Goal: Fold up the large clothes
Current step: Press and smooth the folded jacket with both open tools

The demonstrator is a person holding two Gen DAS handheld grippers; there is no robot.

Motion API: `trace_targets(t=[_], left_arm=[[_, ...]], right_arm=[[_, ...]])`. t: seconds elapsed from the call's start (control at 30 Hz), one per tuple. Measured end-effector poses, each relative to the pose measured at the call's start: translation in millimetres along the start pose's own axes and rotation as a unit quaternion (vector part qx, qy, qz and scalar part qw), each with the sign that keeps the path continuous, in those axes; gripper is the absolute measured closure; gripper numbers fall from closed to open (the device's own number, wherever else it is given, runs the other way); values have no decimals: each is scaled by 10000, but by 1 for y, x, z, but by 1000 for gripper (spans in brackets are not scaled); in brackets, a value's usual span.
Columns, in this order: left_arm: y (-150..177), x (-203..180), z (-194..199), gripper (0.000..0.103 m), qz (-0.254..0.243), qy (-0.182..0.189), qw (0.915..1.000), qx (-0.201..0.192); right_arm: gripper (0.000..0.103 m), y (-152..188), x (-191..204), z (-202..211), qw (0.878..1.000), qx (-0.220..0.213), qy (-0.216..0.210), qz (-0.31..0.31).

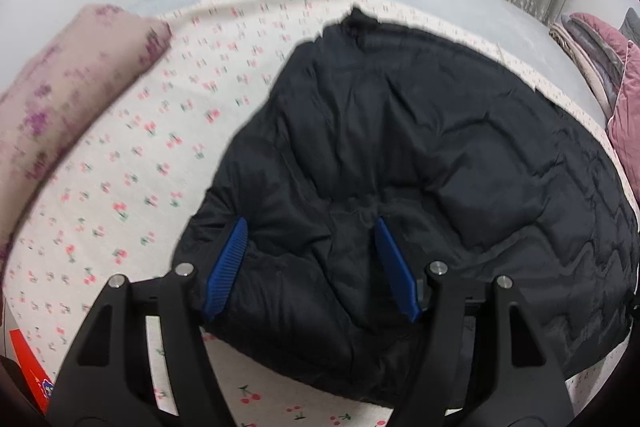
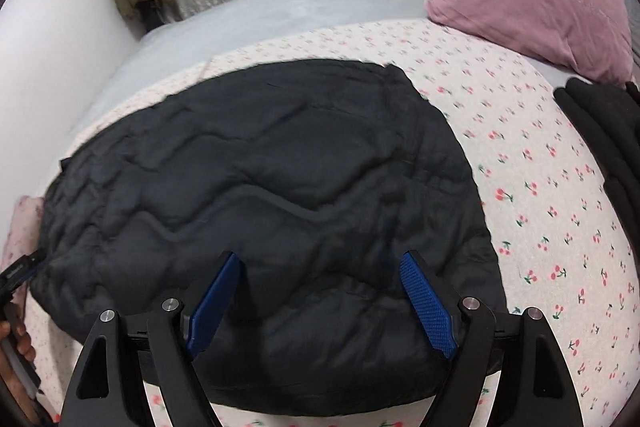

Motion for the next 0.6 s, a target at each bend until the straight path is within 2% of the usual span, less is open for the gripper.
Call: trace_targets(t=[0.1,0.27,0.4,0.53,0.6], left_arm=[[3,-1,-8,35,-10,-41,10000,70],[4,-1,-10,34,-48,30,9999,101],[0,4,-13,34,66,144,9998,142],[-11,2,11,34,22,148,9995,-263],[-13,-13,30,34,-138,275,9981,-535]], right_arm=[[18,7,-5,-10,9998,176,-69,-2],[10,12,-11,-29,9992,341,-163,-159],[6,13,-9,-36,9990,431,-43,-87],[6,8,-8,-20,9994,308,49,-116],[6,-2,-8,0,9999,-55,123,-82]])
Point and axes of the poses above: each gripper's, at about its wrist camera, not at the fingertips, and z roughly against the way its jaws point, x to its left, y to its underside, the point moved 10 cm from there along -z, roughly the way its jaws point, and after that the axes turned 2 degrees about z, right-handed, at the moved point
